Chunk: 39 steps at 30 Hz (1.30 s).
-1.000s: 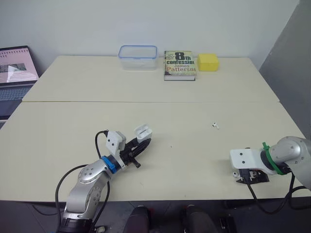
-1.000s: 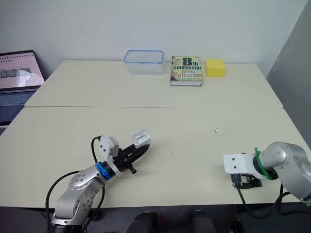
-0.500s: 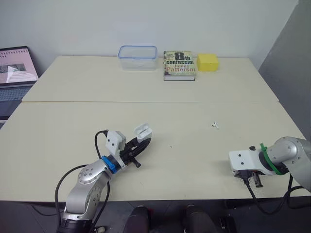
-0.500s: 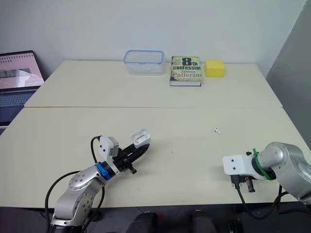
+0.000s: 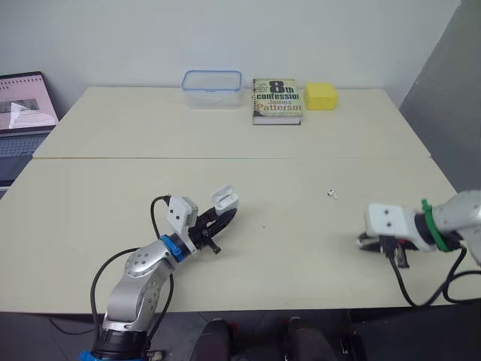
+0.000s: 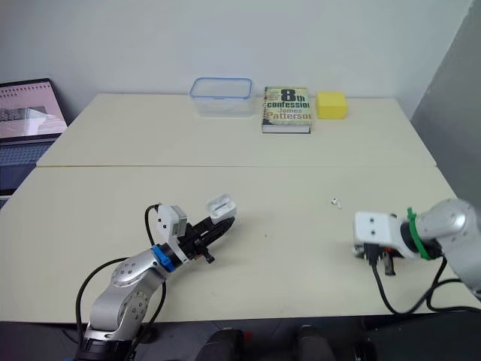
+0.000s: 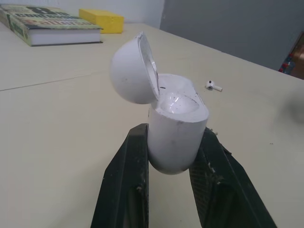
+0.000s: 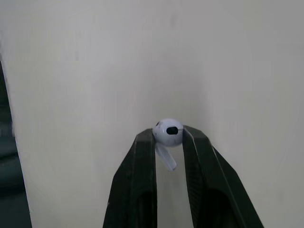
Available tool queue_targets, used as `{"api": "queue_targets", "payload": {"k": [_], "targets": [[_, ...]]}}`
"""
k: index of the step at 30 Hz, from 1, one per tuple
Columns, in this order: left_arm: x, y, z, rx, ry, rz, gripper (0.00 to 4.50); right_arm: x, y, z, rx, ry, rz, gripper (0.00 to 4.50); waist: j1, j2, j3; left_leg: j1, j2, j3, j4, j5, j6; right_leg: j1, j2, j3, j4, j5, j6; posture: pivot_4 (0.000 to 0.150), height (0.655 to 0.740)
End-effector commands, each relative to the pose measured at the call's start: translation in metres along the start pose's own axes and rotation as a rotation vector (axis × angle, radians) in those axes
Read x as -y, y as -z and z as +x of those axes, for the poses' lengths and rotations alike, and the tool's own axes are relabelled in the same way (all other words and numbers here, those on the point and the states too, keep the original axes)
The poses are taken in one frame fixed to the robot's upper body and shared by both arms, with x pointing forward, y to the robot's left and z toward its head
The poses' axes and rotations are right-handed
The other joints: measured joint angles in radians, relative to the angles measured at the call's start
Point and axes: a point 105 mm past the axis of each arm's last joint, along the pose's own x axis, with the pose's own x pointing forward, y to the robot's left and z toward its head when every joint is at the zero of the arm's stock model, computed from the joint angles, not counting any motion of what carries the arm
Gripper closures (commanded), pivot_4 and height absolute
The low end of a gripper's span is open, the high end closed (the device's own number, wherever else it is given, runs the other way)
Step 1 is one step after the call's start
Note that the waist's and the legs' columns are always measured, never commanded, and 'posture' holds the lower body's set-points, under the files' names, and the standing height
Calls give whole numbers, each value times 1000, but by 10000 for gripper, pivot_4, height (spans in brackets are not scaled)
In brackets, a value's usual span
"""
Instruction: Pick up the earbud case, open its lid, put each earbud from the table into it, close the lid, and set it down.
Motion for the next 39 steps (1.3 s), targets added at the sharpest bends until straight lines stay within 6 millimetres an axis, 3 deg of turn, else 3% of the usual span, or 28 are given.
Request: {"api": "queue_targets", "payload": {"k": [1, 6, 17, 24, 39], "targets": [[3, -15, 6, 62, 22, 28, 37225, 9, -43, -18, 207, 61, -5, 41062, 1, 0, 0, 0, 0, 0, 0, 0, 0, 0, 0, 0, 0, 0, 0, 1500, 7400], [4, -22, 12, 95, 26, 42, 37225, 19, -90, -20, 502, 126, 54, 41062, 1, 0, 0, -1, 0, 0, 0, 0, 0, 0, 0, 0, 0, 0, 0, 1500, 7400], [14, -31, 23, 145, 49, 82, 37225, 25, -164, 37, 921, 194, 362, 41062, -1, 0, 0, -1, 0, -1, 0, 0, 0, -1, 1, 0, 2, 0, 0, 1500, 7400], [17, -34, 28, 166, 47, 84, 37225, 24, -184, 61, 1004, 238, 483, 41062, -2, 0, 0, -1, 0, -2, 0, 0, 0, -1, 1, 0, 3, 2, -2, 1500, 7400], [16, -39, 32, 180, 43, 67, 37225, 18, -186, 85, 1014, 215, 530, 41062, -6, 0, 0, -1, 0, -2, 0, 0, 0, -1, 1, -1, 3, 0, 0, 1500, 7400]]}}
